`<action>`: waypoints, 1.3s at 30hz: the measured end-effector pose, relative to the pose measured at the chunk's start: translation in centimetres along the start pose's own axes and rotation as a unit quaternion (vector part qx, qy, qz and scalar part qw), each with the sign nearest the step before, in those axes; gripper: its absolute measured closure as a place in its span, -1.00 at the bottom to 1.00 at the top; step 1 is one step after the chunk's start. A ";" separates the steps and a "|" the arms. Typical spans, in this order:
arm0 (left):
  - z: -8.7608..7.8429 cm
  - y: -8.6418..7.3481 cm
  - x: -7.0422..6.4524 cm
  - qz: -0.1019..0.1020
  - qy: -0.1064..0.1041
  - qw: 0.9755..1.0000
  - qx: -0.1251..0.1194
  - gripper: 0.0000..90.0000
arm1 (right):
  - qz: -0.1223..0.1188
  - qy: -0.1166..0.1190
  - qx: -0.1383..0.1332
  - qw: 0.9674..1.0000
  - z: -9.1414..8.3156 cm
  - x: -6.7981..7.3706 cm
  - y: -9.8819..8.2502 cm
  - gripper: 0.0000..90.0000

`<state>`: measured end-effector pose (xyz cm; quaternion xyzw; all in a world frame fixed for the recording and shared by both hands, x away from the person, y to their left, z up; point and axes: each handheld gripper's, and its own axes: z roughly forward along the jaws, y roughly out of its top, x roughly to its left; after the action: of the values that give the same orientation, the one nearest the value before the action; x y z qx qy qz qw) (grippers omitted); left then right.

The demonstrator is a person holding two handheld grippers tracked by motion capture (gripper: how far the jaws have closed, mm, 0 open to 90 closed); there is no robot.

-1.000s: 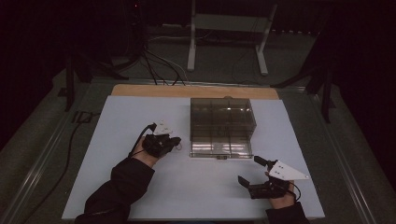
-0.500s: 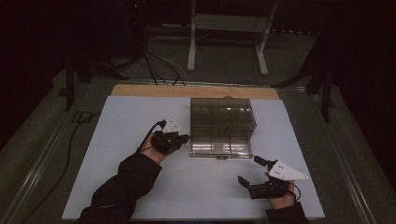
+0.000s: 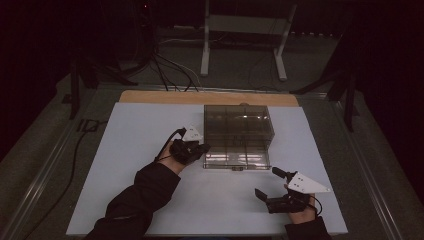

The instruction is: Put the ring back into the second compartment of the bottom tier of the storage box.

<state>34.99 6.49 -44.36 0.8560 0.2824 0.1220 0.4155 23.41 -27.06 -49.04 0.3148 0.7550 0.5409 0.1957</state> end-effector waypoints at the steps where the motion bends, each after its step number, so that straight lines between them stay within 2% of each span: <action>1: 0.1 0.2 -0.1 0.001 -0.003 1.000 -0.001 0.99 | -0.001 0.000 0.000 1.000 0.0 0.0 0.0 -0.94; 13: 1.1 1.1 -0.7 0.009 -0.012 1.000 -0.007 0.99 | -0.001 0.000 -0.001 1.000 0.0 0.0 0.0 -0.93; 34: 3.5 2.2 -1.5 0.004 -0.037 0.999 -0.011 0.99 | -0.002 0.001 -0.002 1.000 -0.1 0.0 0.1 -0.93; 39: 3.9 2.6 -1.7 0.006 -0.037 0.999 -0.012 0.99 | -0.002 0.001 -0.002 1.000 -0.1 0.1 0.1 -0.93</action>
<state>36.35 1.68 -44.73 0.8566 0.2603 0.0955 0.4351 23.33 -27.08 -48.94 0.3126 0.7549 0.5420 0.1968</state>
